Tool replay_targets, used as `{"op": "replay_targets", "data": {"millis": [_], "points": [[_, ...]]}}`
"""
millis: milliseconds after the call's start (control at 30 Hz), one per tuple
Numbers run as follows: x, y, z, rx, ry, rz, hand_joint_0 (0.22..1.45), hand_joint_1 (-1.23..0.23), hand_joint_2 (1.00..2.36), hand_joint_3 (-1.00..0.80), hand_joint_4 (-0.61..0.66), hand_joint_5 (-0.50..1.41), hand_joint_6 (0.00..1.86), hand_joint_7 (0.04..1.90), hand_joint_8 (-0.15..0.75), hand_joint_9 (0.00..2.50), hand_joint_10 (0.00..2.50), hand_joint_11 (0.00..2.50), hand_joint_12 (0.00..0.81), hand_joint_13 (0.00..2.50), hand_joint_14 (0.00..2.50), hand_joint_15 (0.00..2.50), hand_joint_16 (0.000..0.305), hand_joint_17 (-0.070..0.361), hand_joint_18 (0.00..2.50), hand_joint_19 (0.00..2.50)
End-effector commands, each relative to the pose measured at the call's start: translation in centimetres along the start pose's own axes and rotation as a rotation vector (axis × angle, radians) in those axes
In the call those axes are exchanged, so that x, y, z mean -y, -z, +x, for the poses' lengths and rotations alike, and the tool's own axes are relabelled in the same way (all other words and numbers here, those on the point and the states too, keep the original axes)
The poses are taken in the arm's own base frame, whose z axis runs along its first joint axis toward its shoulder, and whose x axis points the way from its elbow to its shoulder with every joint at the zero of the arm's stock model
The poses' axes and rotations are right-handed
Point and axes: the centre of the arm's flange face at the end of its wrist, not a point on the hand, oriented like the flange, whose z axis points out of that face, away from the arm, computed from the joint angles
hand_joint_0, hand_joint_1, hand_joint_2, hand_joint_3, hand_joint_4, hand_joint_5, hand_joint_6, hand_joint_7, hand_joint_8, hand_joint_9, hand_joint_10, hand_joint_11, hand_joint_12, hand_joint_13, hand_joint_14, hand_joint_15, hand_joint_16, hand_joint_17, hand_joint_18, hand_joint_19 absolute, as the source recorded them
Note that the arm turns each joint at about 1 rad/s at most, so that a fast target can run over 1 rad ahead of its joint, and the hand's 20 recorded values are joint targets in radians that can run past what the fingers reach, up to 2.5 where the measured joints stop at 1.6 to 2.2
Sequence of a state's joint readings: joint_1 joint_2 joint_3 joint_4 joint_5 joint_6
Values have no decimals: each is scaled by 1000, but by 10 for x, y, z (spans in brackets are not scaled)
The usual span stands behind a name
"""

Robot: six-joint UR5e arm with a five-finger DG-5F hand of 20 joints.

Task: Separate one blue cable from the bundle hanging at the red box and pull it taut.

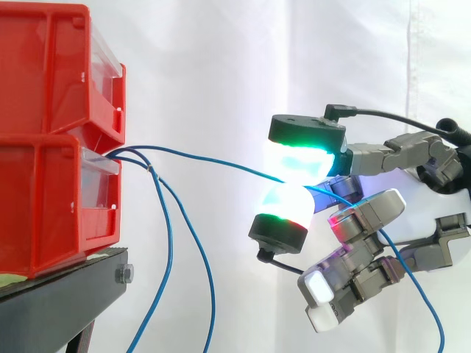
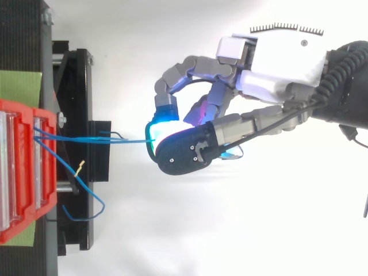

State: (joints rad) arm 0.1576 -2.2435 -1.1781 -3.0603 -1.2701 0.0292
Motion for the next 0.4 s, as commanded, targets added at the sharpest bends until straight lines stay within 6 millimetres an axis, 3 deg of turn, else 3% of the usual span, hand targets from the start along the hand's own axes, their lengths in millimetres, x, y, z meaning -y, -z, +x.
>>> {"op": "replay_targets", "data": {"millis": [0,367], "points": [[0,0,0,0,0,1,652,-716,1026,-160,-41,-185,934,1184,256,1517,9,1810,343,962,20,576,43,97,667,482],[1,0,-1,1,0,1,653,-715,1026,-163,-40,-187,933,1192,257,1502,2,1775,344,955,20,573,44,98,671,481]]}}
